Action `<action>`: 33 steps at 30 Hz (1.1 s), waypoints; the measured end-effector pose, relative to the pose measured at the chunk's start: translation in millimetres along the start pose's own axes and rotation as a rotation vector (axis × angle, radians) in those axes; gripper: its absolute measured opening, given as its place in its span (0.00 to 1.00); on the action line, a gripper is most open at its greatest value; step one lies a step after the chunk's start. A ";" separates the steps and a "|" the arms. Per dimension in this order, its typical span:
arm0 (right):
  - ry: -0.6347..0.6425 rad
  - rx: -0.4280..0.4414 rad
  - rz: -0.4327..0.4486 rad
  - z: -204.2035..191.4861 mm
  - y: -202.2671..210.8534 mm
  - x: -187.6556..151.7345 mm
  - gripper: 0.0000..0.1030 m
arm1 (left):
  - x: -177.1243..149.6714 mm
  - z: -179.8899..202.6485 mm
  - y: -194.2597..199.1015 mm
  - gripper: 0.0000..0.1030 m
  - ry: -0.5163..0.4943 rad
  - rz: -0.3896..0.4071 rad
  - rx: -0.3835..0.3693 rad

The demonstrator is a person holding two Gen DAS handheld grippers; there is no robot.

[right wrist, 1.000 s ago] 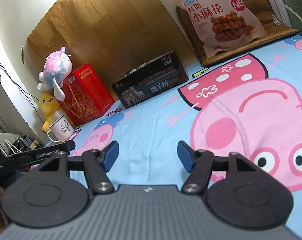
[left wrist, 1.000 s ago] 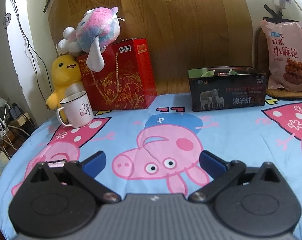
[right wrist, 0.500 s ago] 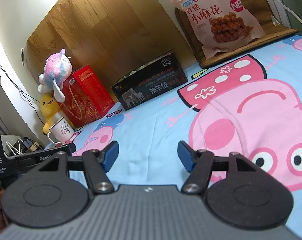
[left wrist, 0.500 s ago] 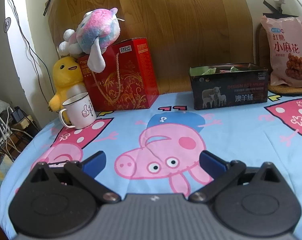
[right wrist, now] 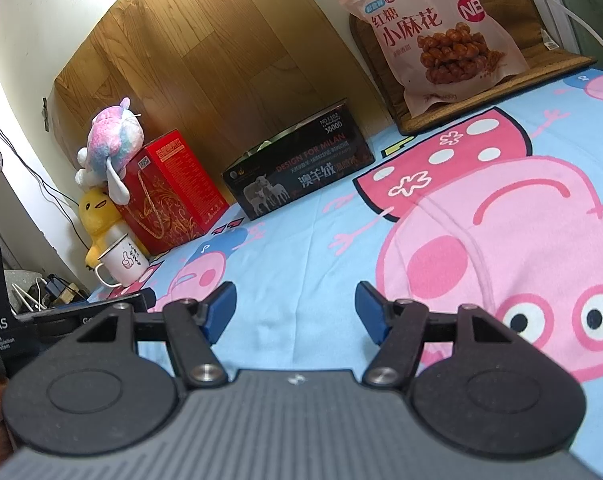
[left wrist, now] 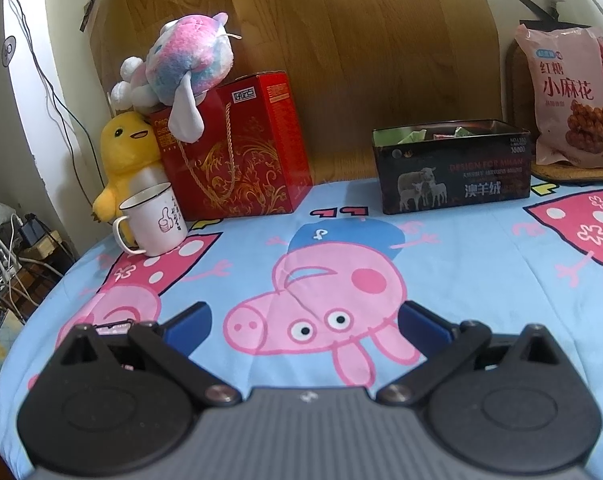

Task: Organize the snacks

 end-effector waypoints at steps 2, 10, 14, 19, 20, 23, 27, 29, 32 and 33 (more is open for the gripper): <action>-0.002 0.000 0.000 -0.1 0.1 -0.4 0.66 | -0.4 0.5 0.8 1.00 -0.003 0.003 0.004; 0.000 -0.001 -0.001 -0.2 -0.4 -0.4 0.66 | -0.6 1.0 2.0 1.00 -0.006 0.007 0.002; 0.002 0.000 -0.003 -0.7 -1.0 -0.2 0.66 | -0.6 1.6 3.5 1.00 -0.009 0.010 -0.005; 0.001 -0.001 -0.002 -1.1 -1.1 -0.4 0.66 | 0.7 1.8 5.6 1.00 -0.009 0.019 -0.022; 0.001 -0.001 -0.002 -1.1 -1.0 -0.5 0.66 | 0.9 2.2 6.0 1.00 -0.010 0.020 -0.026; 0.001 -0.001 -0.001 -1.1 -0.8 -0.6 0.66 | 1.1 3.9 6.6 1.00 -0.015 0.022 -0.034; 0.000 -0.002 0.000 -1.3 -0.9 -0.5 0.66 | 1.3 6.0 6.7 1.00 -0.017 0.019 -0.042; 0.000 -0.003 0.001 -1.5 -1.2 -0.2 0.66 | 1.7 6.9 6.8 1.00 -0.017 0.018 -0.051; 0.003 -0.004 0.003 -1.6 -1.3 0.4 0.66 | 4.1 6.4 9.0 1.00 -0.002 0.020 -0.124; 0.012 -0.008 0.009 -2.2 -0.7 0.9 0.66 | 6.1 6.5 10.0 1.00 0.005 0.020 -0.155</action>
Point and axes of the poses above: each gripper's, at about its wrist camera, not at the fingertips, and y roughly against the way its jaws point, z to its right, x to its top, the point moved 2 cm from there along -y, roughly the way its jaws point, and after that the axes turned 3 degrees about -z, right-handed, at the moved point
